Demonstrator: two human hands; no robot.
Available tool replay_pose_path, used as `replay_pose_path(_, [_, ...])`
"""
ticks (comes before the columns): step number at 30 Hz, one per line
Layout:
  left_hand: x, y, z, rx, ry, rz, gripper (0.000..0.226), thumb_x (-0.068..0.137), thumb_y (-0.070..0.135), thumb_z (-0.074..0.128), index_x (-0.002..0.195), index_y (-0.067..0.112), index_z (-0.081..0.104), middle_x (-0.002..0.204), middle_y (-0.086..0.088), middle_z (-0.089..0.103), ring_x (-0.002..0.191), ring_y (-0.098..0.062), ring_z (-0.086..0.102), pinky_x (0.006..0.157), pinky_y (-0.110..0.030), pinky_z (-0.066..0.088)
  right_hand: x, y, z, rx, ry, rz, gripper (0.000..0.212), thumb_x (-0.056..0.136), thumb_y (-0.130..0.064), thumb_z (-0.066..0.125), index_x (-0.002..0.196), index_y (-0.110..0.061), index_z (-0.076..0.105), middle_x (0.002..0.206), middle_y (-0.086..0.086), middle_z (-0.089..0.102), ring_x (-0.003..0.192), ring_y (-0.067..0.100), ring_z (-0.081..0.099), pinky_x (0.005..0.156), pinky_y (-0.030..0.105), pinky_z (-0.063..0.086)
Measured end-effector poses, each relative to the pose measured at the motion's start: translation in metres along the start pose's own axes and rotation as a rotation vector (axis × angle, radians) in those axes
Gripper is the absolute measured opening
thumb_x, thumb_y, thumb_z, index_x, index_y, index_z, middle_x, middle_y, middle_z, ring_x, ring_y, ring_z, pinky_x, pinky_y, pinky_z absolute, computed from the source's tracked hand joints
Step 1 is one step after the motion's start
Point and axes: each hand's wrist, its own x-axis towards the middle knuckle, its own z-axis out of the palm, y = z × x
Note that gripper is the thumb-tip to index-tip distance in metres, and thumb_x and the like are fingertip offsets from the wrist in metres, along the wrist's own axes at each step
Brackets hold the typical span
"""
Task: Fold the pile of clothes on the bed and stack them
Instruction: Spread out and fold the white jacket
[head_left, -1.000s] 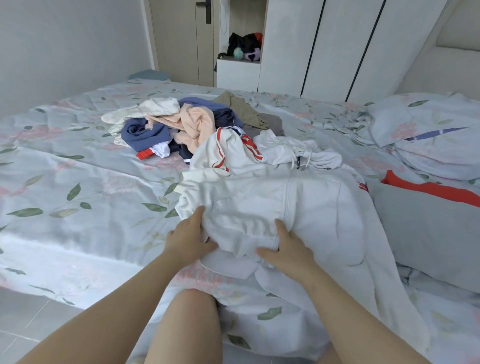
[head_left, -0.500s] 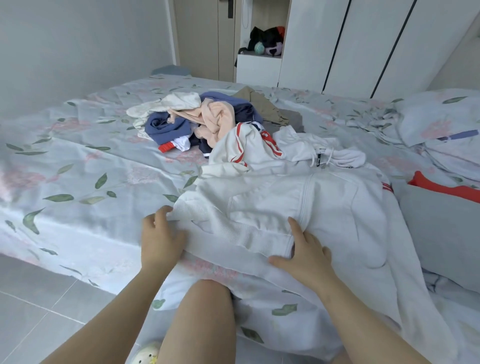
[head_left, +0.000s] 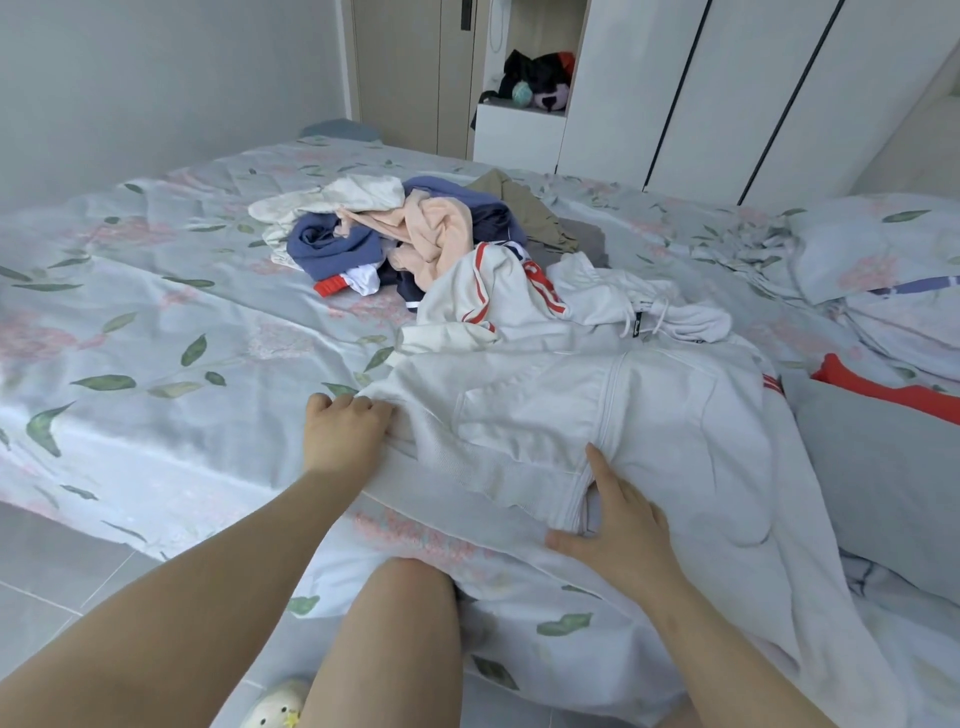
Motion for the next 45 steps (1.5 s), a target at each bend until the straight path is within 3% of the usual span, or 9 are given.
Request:
replay_pose_path(4, [-0.006,-0.015,-0.017,-0.619,0.185,-0.493,0.021,0.093,0.008,0.046,0.104,0.005,0.063,0.095,-0.017,0.064,0.090,-0.034,0.059,0.076,-0.037,0.043,0.001,0.007,0.004,0.033,0.066,-0.017,0.113,0.070,-0.051,0.075,0.151,-0.030,0.000,0.143,-0.010,0.040,0.135,0.011,0.033,0.113,0.041,0.021])
replay_pose_path(9, [-0.029,-0.035,-0.017,-0.800,0.031,-0.882,0.027,0.087,-0.001,0.037,0.108,0.007,0.052,0.111,-0.021,0.058,0.103,-0.037,0.052,0.086,-0.044,0.046,0.000,0.018,0.006,0.054,0.110,-0.071,0.098,0.073,-0.042,0.075,0.149,-0.034,0.013,0.139,-0.011,0.046,0.131,0.011,0.041,0.110,0.039,0.030])
replay_pose_path(13, [-0.034,-0.007,-0.021,-0.479,0.117,-0.431,0.047,0.071,0.005,0.054,0.116,0.015,0.055,0.133,-0.008,0.050,0.128,-0.031,0.038,0.100,-0.051,0.032,-0.007,0.023,0.002,-0.123,0.111,-0.145,0.073,0.077,-0.046,0.067,0.142,-0.036,0.036,0.136,-0.015,0.047,0.128,0.013,0.044,0.103,0.032,0.035])
replay_pose_path(17, [-0.032,0.021,-0.015,-0.247,-0.292,0.257,0.067,0.064,0.035,0.049,0.132,0.034,0.050,0.142,0.014,0.043,0.141,-0.015,0.028,0.110,-0.058,0.017,-0.013,0.030,0.004,-0.251,0.267,-0.262,0.040,0.058,-0.030,0.069,0.096,-0.019,0.074,0.106,0.003,0.069,0.090,0.027,0.069,0.073,0.041,0.055])
replay_pose_path(20, [-0.032,0.030,-0.006,-0.196,-0.209,0.422,0.035,0.064,0.034,0.055,0.096,0.033,0.071,0.099,0.016,0.069,0.098,-0.014,0.068,0.088,-0.047,0.046,-0.013,0.034,0.001,-0.281,0.251,-0.321,0.024,0.051,-0.019,0.074,0.075,-0.015,0.073,0.087,0.003,0.072,0.074,0.025,0.070,0.059,0.035,0.057])
replay_pose_path(28, [-0.021,0.020,-0.026,-0.272,-0.173,0.472,0.019,0.065,0.031,0.037,0.056,0.020,0.050,0.046,0.003,0.049,0.046,-0.021,0.043,0.050,-0.018,0.023,-0.045,0.038,-0.054,0.184,0.093,-0.091,0.017,0.088,-0.020,0.060,0.071,-0.024,0.060,0.061,-0.012,0.055,0.055,0.006,0.046,0.056,0.017,0.036])
replay_pose_path(31, [-0.027,0.046,-0.026,-0.117,-0.264,0.543,0.034,0.057,0.033,0.043,0.090,0.031,0.054,0.080,0.007,0.059,0.073,-0.018,0.054,0.068,-0.027,0.038,-0.059,0.046,-0.058,0.200,-0.182,0.005,0.018,0.087,-0.030,0.065,0.069,-0.032,0.065,0.068,-0.013,0.065,0.068,0.002,0.057,0.069,0.018,0.043])
replay_pose_path(37, [-0.037,0.102,-0.012,-0.267,-0.186,0.705,0.058,0.060,0.035,0.037,0.117,0.034,0.047,0.109,0.008,0.064,0.103,-0.013,0.053,0.077,-0.027,0.050,-0.079,0.082,-0.059,-0.198,0.350,0.393,0.041,0.084,-0.040,0.066,0.120,-0.021,0.060,0.126,0.003,0.053,0.118,0.027,0.045,0.095,0.037,0.034])
replay_pose_path(45, [-0.030,0.118,-0.026,-0.669,-0.169,0.301,0.054,0.085,0.021,0.026,0.131,0.022,0.056,0.128,0.006,0.060,0.110,-0.017,0.059,0.079,-0.013,0.035,-0.083,0.079,-0.089,0.481,0.569,0.367,0.022,0.089,-0.005,0.053,0.106,-0.019,0.058,0.087,-0.008,0.056,0.081,0.018,0.049,0.067,0.028,0.035])
